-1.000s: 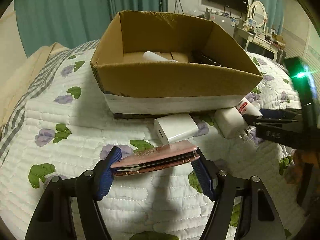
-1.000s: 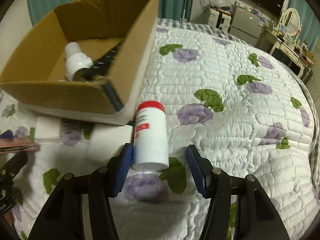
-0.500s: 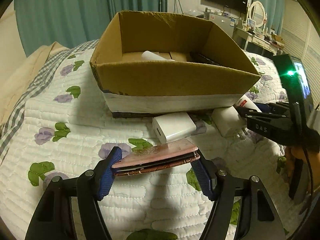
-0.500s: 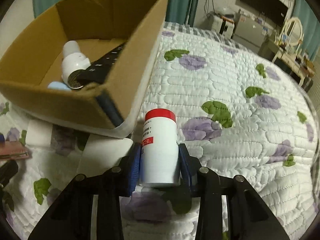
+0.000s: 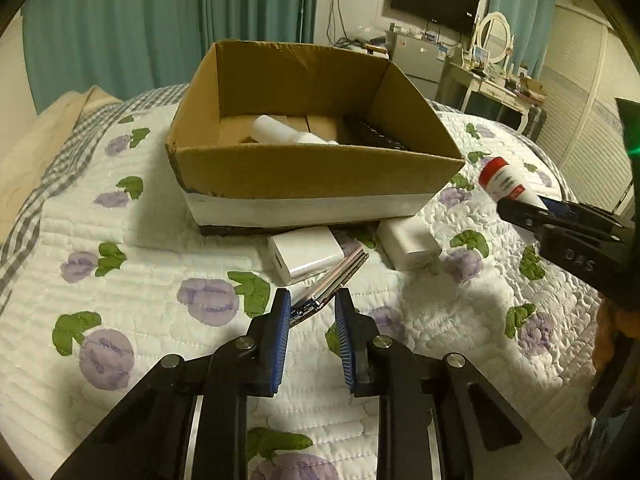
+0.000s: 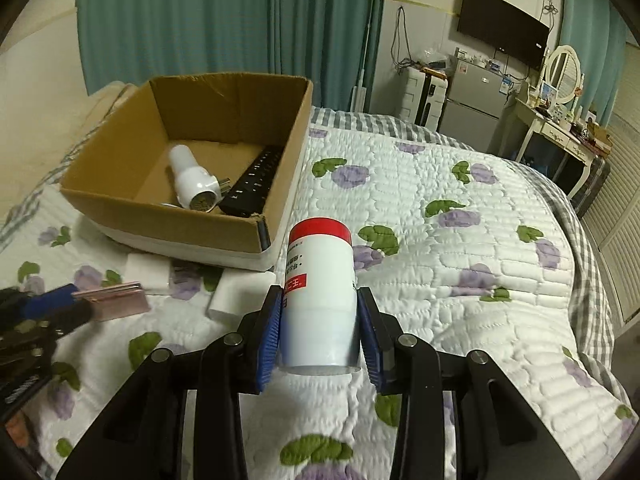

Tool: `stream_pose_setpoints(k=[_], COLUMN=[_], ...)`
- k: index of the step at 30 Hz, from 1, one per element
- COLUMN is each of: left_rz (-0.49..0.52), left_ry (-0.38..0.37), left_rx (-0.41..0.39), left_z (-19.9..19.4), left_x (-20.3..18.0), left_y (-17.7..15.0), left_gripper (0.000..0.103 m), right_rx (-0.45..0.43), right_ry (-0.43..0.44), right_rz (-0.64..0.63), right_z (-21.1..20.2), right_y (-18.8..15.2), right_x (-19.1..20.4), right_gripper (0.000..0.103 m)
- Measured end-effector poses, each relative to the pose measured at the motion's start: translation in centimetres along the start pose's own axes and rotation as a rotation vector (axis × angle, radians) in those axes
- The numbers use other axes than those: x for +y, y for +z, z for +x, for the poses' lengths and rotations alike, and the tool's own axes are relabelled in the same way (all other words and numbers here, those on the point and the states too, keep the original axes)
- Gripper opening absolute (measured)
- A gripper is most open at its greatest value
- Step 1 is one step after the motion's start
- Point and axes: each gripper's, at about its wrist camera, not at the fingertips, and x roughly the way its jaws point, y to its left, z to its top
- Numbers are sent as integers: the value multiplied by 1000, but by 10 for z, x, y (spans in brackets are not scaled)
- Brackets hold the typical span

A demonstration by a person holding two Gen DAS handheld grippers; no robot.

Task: Organize rigid objects
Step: 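Drop the card case into the box with the left tool while the right drops the pill bottle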

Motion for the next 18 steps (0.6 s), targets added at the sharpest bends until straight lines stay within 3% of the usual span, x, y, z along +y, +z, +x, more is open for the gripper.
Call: stream_pose_setpoints(k=[6, 18], left_rz=[2, 54], left_ry=[22, 42], left_rx=[-32, -194], left_z=[-17, -82], left_x=[-5, -20], left_y=[6, 70], left_gripper=[11, 10], right_rx=[-31, -182], right_ry=[19, 97], right_rz=[7, -3], right_z=[-15, -68], right_y=[2, 48], right_x=[-3, -3], right_gripper=[36, 36])
